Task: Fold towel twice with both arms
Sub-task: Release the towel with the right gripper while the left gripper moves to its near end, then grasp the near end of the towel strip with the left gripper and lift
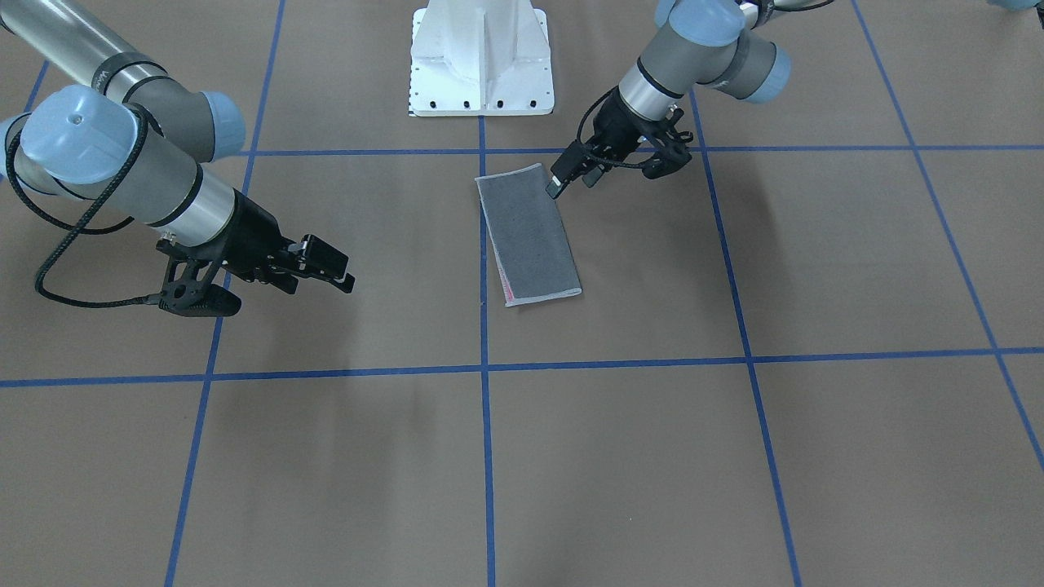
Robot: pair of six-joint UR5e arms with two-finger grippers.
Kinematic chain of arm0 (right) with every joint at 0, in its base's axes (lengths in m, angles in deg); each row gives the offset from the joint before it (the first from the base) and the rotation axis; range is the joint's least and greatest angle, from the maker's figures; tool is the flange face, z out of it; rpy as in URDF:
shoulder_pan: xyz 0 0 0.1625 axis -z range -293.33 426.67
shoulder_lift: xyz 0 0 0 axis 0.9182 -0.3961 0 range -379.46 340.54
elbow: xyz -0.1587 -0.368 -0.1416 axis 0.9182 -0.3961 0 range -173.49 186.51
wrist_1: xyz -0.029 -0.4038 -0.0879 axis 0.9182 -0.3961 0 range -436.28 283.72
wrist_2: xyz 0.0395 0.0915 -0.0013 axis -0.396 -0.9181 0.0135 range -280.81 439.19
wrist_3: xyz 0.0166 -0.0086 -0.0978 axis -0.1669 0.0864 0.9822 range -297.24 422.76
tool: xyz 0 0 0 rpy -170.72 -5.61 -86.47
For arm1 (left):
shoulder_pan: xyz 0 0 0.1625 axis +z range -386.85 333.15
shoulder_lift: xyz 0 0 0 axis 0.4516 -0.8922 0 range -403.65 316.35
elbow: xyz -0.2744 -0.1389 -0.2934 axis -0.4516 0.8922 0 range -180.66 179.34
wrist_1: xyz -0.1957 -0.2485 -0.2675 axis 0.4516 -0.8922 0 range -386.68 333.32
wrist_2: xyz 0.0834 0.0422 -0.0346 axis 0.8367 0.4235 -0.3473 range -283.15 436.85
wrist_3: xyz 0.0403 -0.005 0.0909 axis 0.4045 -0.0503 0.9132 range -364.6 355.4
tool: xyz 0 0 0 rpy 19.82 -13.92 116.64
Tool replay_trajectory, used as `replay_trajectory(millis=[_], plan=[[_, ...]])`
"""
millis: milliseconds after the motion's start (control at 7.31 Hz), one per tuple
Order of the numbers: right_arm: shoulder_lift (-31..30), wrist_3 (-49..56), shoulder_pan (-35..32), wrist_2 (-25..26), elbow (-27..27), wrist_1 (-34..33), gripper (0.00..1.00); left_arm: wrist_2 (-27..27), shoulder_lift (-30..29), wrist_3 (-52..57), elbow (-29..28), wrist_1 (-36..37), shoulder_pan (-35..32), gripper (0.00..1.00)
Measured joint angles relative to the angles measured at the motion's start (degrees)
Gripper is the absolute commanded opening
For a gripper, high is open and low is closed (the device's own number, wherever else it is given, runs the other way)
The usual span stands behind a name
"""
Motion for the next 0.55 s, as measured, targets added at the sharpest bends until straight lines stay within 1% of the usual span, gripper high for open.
replay_trajectory(millis=[137, 548], plan=[[0.1, 0.0, -0.1, 0.1, 0.0, 0.0, 0.99, 2.0, 0.2, -0.5, 0.0, 0.0, 2.9, 0.99], [0.3, 0.0, -0.1, 0.1, 0.0, 0.1, 0.99, 3.8, -0.3, -1.0, -1.3, 0.0, 6.8, 0.79]])
